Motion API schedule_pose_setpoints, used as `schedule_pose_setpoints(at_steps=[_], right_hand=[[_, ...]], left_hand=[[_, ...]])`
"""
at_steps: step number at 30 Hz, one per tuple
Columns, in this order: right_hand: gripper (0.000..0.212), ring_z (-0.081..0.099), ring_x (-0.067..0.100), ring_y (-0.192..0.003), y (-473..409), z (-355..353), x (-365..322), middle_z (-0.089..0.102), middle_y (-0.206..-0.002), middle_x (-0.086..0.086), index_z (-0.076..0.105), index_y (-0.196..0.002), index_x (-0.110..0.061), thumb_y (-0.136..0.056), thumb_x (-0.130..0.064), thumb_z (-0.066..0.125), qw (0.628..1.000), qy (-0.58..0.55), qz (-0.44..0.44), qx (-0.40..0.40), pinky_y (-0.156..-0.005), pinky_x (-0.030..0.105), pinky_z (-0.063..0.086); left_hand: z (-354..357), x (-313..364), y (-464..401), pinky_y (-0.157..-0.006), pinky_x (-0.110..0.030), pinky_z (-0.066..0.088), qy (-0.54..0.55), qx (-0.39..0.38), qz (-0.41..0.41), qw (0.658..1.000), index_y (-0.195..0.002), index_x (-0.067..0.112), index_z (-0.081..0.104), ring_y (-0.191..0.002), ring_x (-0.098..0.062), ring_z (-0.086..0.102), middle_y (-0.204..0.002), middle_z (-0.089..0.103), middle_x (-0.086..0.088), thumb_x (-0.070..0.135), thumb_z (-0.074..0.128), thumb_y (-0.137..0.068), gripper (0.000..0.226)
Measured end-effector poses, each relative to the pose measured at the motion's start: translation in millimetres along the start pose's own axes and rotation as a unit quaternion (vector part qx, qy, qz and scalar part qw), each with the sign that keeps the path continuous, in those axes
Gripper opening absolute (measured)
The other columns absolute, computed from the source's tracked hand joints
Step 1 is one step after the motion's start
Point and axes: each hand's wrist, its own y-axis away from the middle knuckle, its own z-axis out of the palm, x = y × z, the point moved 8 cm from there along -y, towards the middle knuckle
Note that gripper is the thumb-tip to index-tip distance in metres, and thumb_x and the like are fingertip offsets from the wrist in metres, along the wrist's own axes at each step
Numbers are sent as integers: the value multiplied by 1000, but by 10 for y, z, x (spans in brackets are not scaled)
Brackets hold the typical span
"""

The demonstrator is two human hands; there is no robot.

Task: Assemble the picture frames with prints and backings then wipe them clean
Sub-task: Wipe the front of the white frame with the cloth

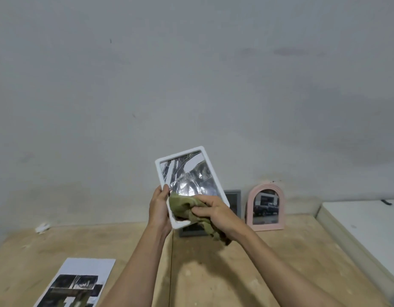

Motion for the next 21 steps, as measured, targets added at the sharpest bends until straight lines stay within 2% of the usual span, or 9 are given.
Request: schedule_pose_setpoints(at_steps=[2, 4, 6, 8, 14, 17, 19, 21], right_hand=[[30, 69, 18, -85, -79, -39, 54, 74, -94, 4, 70, -108, -14, -90, 5, 54, 996, -80, 20, 29, -77, 26, 54], [32, 70, 17, -80, -221, -65, 103, 74, -90, 3, 70, -107, -16, -89, 6, 54, 993, -108, 33, 47, -72, 23, 55], [34, 70, 20, -82, -372, -60, 139, 75, -91, 3, 71, -106, -20, -89, 4, 54, 992, -108, 36, 56, -77, 30, 56], [35, 69, 23, -82, -624, 13, 271, 75, -91, 4, 72, -104, -24, -89, 3, 54, 993, -97, 47, 53, -81, 36, 53], [37, 64, 28, -81, -1352, 328, 629, 74, -94, 7, 73, -97, -38, -90, -5, 57, 997, -33, 72, 10, -78, 40, 49], [36, 66, 19, -84, -1793, 465, 788, 74, -97, -2, 71, -104, -37, -91, -7, 56, 997, -14, 76, -18, -78, 33, 50], [33, 67, 13, -89, -2079, 551, 897, 73, -102, -6, 69, -113, -32, -92, -9, 56, 996, 1, 76, -41, -77, 26, 51], [31, 67, 11, -88, -2375, 613, 1069, 71, -105, -6, 67, -117, -27, -94, -10, 55, 995, 7, 85, -55, -72, 20, 50]], left_hand=[[-82, -63, -7, -64, -35, 54, 7, -4, -13, 1000, -95, 14, 57, -68, -23, 63, -77, 64, -8, 21, 46, -103, 15], [-256, -88, -76, -79, -44, 56, 0, 11, -14, 1000, -105, 14, 60, -84, -30, 66, -92, 69, -13, 20, 47, -103, 15], [-460, -117, -127, -89, -54, 53, -4, 29, -28, 999, -117, 14, 60, -96, -34, 65, -106, 68, -17, 22, 48, -102, 20], [-743, -195, -242, -92, -60, 52, 0, 59, -46, 997, -124, 15, 56, -101, -35, 65, -113, 67, -17, 24, 49, -102, 25], [-1355, -236, -562, -85, -56, 55, 15, 134, -55, 989, -125, 16, 56, -99, -36, 68, -113, 71, -16, 22, 49, -102, 25], [-1659, -224, -820, -83, -53, 56, 20, 182, -40, 982, -125, 15, 57, -100, -34, 68, -115, 70, -14, 22, 49, -102, 25], [-1867, -233, -947, -89, -56, 53, 24, 215, -32, 976, -121, 16, 58, -98, -33, 66, -116, 68, -14, 21, 48, -102, 22], [-2092, -288, -1051, -93, -57, 49, 33, 248, -31, 968, -116, 18, 60, -95, -31, 65, -107, 69, -11, 21, 47, -102, 19]])
